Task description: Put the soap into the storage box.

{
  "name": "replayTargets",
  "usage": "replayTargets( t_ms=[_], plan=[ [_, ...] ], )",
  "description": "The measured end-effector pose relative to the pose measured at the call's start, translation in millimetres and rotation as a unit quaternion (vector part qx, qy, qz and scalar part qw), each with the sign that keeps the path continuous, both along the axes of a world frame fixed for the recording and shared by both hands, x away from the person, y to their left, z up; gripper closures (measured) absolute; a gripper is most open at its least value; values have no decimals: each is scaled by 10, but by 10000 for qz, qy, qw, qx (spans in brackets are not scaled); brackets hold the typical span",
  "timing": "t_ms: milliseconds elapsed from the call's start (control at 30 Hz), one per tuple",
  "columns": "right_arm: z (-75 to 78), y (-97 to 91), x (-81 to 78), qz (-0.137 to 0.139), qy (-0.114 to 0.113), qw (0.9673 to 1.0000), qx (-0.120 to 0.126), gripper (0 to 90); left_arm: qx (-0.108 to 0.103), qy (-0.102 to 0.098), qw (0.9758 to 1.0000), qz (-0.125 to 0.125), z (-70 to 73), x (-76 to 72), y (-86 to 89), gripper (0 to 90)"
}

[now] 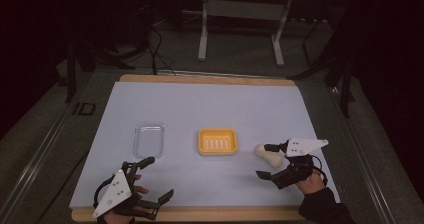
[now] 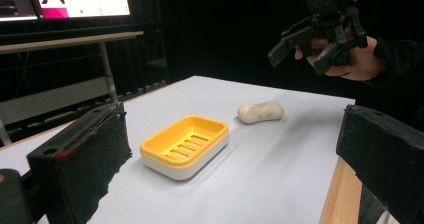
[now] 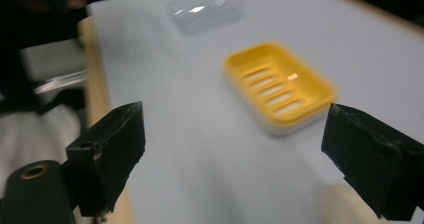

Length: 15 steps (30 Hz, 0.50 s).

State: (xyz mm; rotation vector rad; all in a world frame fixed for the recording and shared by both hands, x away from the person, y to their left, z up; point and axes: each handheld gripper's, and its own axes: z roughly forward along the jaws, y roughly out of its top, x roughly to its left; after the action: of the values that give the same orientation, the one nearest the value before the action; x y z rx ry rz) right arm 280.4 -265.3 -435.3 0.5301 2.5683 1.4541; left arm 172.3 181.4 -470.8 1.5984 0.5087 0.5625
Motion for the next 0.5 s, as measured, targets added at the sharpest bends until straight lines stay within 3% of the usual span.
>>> replayTargets(
  t_ms=[100,267,333,433,500],
  plan=[
    [-52,43,24,170,151,9994,-254,102,41,23,10000,-3,-4,0,2,7],
    [-104,120,28,254,215,9962,-807,111,38,48,10000,-6,-6,-4,-2,7],
    [-112,151,23,323,305,9931,-1089,110,39,55,10000,-2,-7,-6,-3,7],
    [-144,190,34,425,504,9853,-1573,111,39,76,10000,2,-9,-5,-8,7],
    [-153,196,35,449,561,9835,-1660,110,68,87,9999,-3,-12,0,-12,7]
  ],
)
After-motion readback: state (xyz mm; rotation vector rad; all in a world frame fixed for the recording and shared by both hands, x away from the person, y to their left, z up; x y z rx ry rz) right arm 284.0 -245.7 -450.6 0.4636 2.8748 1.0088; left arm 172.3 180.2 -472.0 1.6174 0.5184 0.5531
